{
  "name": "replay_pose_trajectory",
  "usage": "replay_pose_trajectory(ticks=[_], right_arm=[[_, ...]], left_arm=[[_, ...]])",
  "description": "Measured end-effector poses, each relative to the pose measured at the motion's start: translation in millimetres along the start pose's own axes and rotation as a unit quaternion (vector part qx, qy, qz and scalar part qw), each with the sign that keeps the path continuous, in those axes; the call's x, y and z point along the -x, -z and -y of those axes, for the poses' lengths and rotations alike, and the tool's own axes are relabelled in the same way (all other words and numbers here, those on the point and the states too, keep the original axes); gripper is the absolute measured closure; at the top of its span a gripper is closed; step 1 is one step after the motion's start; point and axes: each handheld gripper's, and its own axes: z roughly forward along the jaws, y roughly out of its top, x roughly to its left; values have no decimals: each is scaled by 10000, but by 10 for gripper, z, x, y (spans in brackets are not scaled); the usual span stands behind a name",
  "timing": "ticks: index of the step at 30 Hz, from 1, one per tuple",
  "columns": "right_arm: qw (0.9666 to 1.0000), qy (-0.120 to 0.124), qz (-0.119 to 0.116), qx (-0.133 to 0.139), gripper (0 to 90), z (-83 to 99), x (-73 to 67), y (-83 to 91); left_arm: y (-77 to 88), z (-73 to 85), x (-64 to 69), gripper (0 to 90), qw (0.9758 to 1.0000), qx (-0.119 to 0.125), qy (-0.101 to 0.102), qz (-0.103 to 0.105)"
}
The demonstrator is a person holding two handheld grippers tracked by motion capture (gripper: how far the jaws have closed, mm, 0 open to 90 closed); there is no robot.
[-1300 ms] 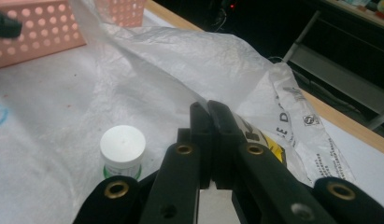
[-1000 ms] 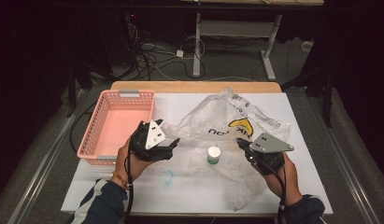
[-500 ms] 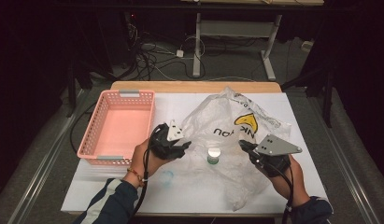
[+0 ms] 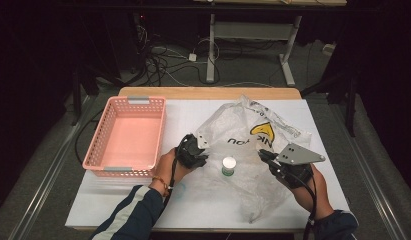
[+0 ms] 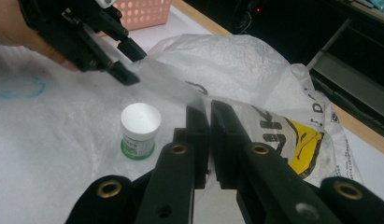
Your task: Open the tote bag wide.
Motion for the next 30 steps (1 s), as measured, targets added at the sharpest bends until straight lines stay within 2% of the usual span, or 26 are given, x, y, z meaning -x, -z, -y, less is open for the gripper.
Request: replay_pose_trajectory(ticks=[3,4,5,7,8,10,11,14,16,18,20,22,23,24,27,28,30], right_arm=[[10000,5,-9,-51,831,24,-6,-15],[10000,11,14,-73,807,31,-7,-20],[10000,-9,34,-81,770,38,-7,-24],[9999,-75,97,-111,596,62,-8,-15],[9999,-75,97,-111,596,62,-8,-15],[9999,-118,105,-61,506,87,-28,25],[9999,-118,-31,8,444,120,-72,84],[9999,-131,-101,41,398,174,-136,148],[9994,-191,-291,18,350,289,-248,241],[9992,-144,-368,-9,340,328,-280,273],[9985,-241,-483,-35,321,457,-327,386],[9983,-278,-503,-59,300,511,-336,410],[9967,-329,-704,-239,256,616,-365,413],[9957,-369,-758,-379,250,664,-392,393],[9934,-270,-834,-742,240,786,-473,263],[9934,-270,-834,-742,240,786,-473,263],[9917,-148,-786,-1011,225,852,-506,151]], left_arm=[[-8,19,-24,830,10000,-3,38,87],[4,22,-34,863,9999,4,44,128],[20,27,-39,872,9999,6,37,157],[63,40,-57,875,9997,62,74,214],[84,47,-67,875,9996,86,104,243],[121,62,-72,875,9993,169,162,299],[134,69,-61,875,9993,172,160,296],[150,83,11,875,9994,180,93,287],[170,86,50,875,9994,209,27,283],[198,79,79,874,9994,226,-49,276],[218,76,96,875,9993,248,-77,259],[219,80,104,875,9994,241,-65,249],[214,84,100,874,9994,229,-56,249],[210,91,93,875,9994,215,-39,261],[183,115,92,874,9995,185,-22,268],[183,115,92,874,9995,185,-22,268],[191,120,94,874,9995,189,-49,264]])
